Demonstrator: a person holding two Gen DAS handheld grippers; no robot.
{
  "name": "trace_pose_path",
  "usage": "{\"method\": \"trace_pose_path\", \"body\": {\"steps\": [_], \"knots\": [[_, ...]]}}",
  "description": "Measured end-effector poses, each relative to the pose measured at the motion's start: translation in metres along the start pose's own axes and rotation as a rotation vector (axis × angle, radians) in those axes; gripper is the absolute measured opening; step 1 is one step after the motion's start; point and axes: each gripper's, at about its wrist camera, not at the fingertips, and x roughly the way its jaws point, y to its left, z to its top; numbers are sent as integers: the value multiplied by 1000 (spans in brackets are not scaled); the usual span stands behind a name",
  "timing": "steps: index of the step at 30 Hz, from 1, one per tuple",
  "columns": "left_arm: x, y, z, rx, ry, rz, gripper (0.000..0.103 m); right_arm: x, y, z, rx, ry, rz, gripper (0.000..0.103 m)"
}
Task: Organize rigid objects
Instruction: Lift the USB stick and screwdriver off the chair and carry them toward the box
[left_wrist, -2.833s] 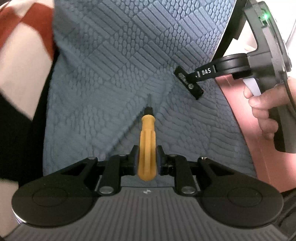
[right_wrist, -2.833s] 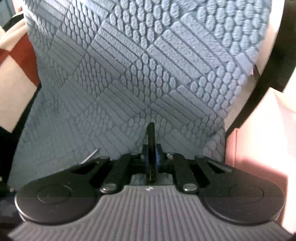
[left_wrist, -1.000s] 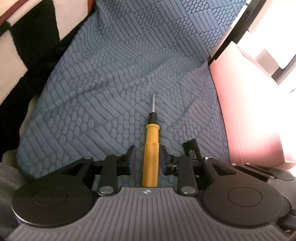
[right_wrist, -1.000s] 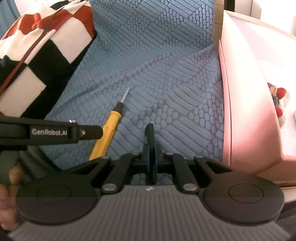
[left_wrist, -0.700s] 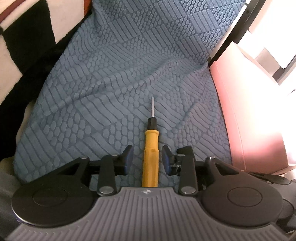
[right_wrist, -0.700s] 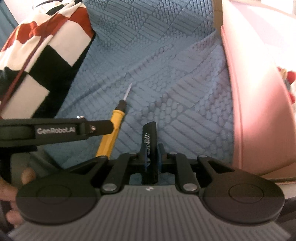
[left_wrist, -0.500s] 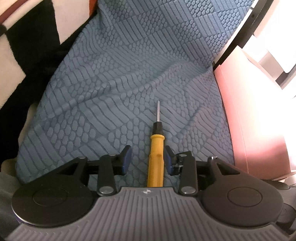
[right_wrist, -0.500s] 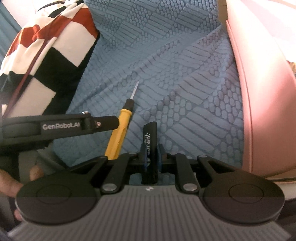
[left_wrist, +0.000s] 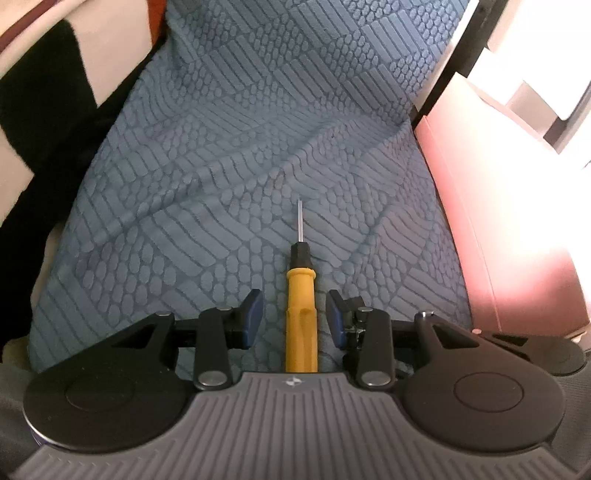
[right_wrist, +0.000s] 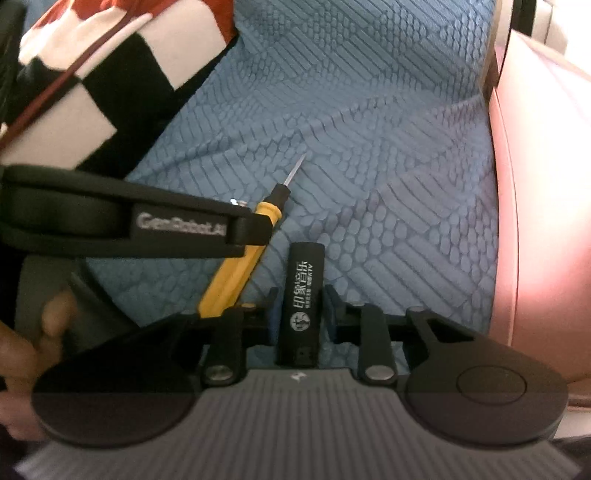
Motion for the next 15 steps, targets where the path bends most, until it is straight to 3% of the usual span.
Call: {"method": "trace_pose_path", "body": {"steps": [12, 15], "knots": [[7, -4, 1, 21, 5, -32, 42, -10, -25, 0, 81, -31, -44, 27], [13, -8, 1, 33, 10, -24, 37, -11, -29, -2, 81, -30, -50, 27]]}}
